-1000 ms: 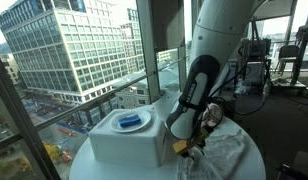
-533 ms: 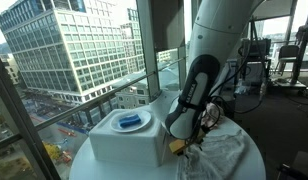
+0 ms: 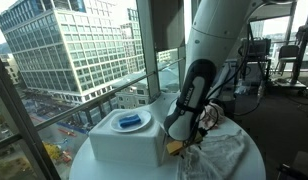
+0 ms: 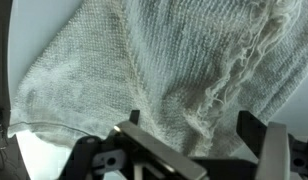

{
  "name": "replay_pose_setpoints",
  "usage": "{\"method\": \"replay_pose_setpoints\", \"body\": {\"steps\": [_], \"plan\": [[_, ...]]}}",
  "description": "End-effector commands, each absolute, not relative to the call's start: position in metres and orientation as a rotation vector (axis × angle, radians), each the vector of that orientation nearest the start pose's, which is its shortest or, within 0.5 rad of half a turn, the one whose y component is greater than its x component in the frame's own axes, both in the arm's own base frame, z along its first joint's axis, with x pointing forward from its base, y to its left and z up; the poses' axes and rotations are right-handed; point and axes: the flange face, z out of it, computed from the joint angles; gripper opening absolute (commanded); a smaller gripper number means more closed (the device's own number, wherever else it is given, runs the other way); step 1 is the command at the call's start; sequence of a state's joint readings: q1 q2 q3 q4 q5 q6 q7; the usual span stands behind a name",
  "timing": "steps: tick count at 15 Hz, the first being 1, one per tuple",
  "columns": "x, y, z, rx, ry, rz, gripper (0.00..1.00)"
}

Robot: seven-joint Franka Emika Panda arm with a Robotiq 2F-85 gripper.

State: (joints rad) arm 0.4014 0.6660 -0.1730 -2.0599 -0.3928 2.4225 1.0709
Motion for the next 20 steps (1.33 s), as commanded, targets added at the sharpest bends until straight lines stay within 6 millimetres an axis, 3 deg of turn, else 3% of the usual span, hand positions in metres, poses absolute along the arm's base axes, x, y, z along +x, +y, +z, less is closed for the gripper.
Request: {"method": "replay_pose_setpoints", "body": {"steps": [1,5,6,8,10,15,17,20], "plan": [[0.538,0.113,0.077,-3.492,0.904,0.059,1.00],[0.533,0.112,0.075,-3.500,0.924,0.071,1.00],[0.532,0.113,0.078,-3.503,0.923,0.057,0.94],[0.531,0.118,0.082,-3.504,0.918,0.049,0.69],[0.530,0.123,0.085,-3.514,0.905,0.040,0.52],[0.525,0.134,0.087,-3.550,0.867,0.023,0.13],[0.524,0.136,0.090,-3.557,0.857,0.013,0.04],[0.525,0.135,0.098,-3.569,0.864,-0.038,0.00]]}}
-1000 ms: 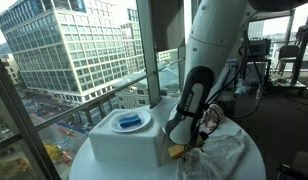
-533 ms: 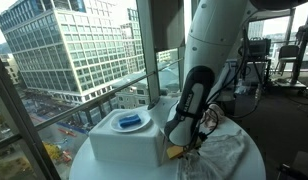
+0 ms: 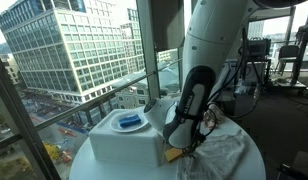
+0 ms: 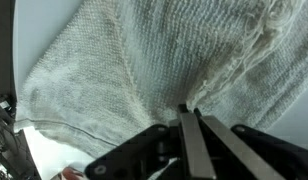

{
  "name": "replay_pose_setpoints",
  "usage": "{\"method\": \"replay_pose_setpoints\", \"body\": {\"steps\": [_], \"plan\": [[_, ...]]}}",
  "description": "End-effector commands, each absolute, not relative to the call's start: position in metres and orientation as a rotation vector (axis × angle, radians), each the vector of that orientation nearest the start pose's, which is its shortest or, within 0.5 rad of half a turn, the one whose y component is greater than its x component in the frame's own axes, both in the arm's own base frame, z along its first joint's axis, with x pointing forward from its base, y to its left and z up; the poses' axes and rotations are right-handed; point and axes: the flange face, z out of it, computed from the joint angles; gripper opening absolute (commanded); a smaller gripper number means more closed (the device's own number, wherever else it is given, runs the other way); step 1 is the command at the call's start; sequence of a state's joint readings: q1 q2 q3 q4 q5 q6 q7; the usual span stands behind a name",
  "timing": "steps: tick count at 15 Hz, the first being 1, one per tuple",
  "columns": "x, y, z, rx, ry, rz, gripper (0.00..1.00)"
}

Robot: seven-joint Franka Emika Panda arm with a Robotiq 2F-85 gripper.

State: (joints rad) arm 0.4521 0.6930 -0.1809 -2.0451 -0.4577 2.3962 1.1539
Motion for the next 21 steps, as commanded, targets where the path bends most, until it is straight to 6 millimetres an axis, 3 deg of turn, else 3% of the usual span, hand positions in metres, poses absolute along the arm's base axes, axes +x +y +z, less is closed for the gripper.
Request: {"method": "replay_pose_setpoints", "body": {"steps": [1,6,14,17,21], "plan": [[0.524,0.133,0.103,2.533,-0.616,0.041,0.04],[0.508,0.119,0.128,2.518,-0.698,-0.045,0.01],[0.450,0.112,0.149,2.559,-0.834,-0.521,0.01],[0.434,0.115,0.152,2.570,-0.823,-0.767,0.01],[0.422,0.110,0.138,2.576,-0.752,-1.075,0.01]]}}
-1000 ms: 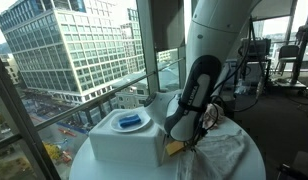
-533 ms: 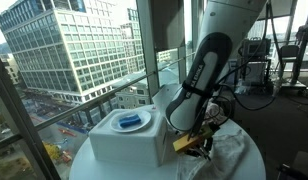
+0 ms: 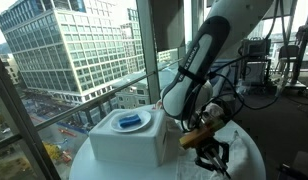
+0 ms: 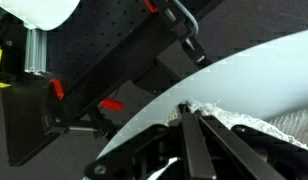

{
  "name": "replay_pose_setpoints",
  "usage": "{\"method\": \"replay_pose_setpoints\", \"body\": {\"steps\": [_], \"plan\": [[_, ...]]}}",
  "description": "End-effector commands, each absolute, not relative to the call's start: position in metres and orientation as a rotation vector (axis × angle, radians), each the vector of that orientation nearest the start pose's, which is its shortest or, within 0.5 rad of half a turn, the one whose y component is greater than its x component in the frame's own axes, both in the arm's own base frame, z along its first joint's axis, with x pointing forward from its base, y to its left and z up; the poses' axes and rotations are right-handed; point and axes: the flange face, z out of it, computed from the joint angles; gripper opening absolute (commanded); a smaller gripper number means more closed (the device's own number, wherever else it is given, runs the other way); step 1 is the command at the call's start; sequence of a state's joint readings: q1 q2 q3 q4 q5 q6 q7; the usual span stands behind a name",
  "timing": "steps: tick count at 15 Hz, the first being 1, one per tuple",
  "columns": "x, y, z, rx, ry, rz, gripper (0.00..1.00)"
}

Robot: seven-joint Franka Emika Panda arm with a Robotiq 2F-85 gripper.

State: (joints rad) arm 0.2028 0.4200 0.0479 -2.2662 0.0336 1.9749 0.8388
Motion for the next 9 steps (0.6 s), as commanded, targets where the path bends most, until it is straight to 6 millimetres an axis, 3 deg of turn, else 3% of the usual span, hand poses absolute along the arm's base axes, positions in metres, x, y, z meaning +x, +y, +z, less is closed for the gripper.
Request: {"method": "replay_pose_setpoints", "body": {"steps": [1,2,3,5,9], "plan": [[0.421,0.107,0.132,-2.979,0.845,1.315,0.01],[0.419,0.104,0.128,-2.930,0.820,1.375,0.01],[0.417,0.100,0.123,-2.877,0.803,1.427,0.29],[0.414,0.094,0.117,-2.768,0.758,1.512,0.36],[0.415,0.084,0.114,-2.641,0.756,1.583,0.68]]}}
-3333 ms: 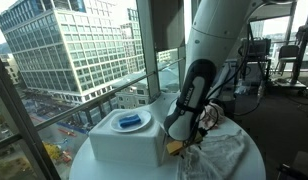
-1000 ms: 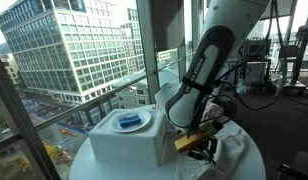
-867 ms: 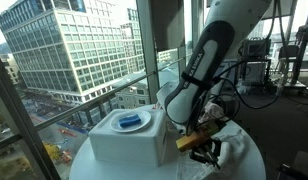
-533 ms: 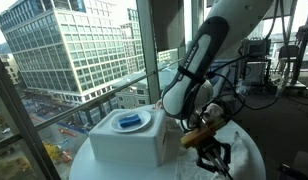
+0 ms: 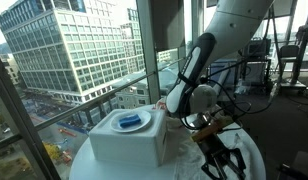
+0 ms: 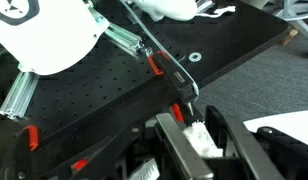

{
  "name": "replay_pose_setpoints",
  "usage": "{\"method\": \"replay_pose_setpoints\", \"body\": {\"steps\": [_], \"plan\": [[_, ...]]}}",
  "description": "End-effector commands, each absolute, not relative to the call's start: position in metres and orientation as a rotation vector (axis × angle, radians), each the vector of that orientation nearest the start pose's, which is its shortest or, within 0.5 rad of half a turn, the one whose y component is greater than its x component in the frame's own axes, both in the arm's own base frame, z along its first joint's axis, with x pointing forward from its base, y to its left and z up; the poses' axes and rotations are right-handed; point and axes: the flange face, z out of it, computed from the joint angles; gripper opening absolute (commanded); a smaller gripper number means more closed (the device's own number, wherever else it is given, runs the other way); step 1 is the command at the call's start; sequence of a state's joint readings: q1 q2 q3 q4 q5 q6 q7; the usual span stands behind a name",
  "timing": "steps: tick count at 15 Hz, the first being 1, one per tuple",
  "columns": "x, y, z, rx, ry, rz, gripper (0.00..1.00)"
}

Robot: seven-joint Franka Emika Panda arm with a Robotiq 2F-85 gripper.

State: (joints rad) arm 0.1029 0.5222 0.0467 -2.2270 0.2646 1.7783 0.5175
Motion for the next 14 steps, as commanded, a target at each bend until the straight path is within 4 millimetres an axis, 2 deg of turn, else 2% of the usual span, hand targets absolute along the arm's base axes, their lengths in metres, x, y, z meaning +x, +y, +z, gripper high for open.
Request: {"method": "replay_pose_setpoints", "body": {"steps": [1,4,5,10,14], "plan": [[0.418,0.080,0.113,-2.666,0.754,1.541,0.74],[0.430,0.072,0.108,-2.691,0.763,1.445,0.96],[0.433,0.071,0.106,-2.702,0.753,1.425,1.00],[0.464,0.071,0.098,-2.908,0.728,0.996,1.00],[0.481,0.064,0.092,-2.985,0.758,0.719,1.00]]}}
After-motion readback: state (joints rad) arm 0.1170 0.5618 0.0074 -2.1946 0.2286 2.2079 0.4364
